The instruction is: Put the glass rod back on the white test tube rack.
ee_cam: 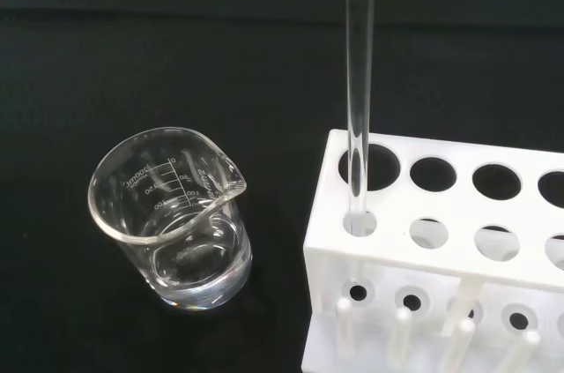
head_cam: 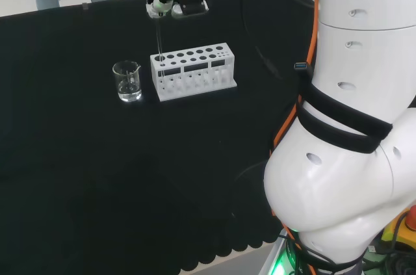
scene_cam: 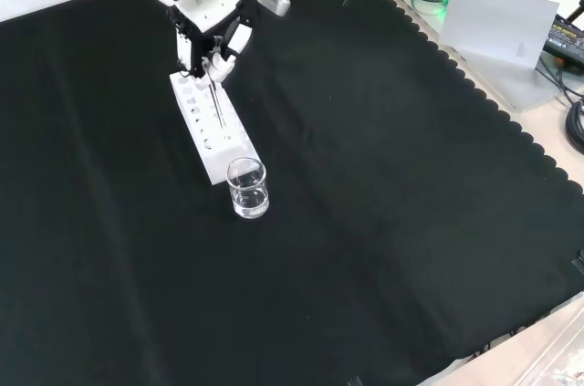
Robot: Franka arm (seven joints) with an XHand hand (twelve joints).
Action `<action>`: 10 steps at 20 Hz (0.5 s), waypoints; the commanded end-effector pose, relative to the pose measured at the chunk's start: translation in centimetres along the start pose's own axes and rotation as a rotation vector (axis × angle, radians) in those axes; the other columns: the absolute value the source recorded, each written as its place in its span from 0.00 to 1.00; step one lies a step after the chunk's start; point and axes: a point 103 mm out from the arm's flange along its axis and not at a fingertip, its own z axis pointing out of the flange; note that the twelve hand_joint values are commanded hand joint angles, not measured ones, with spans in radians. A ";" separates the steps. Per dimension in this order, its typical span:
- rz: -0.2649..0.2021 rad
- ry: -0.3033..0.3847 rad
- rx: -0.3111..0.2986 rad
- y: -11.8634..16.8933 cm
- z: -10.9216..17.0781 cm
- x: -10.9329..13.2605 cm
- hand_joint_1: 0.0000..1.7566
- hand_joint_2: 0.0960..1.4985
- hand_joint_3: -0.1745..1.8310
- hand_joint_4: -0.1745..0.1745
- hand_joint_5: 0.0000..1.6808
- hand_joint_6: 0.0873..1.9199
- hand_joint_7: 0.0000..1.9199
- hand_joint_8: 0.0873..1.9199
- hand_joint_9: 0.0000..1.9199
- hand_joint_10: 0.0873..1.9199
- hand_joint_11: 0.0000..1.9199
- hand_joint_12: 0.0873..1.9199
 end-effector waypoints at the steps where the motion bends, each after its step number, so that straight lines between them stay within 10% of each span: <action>1: 0.000 0.002 0.000 0.3 0.8 -0.1 0.74 0.74 0.00 0.00 0.70 0.19 0.59 0.55 0.87 0.47 0.90 0.38; 10: -0.005 0.027 0.001 0.3 2.0 -0.5 0.74 0.74 0.00 0.00 0.70 0.19 0.59 0.55 0.88 0.47 0.90 0.38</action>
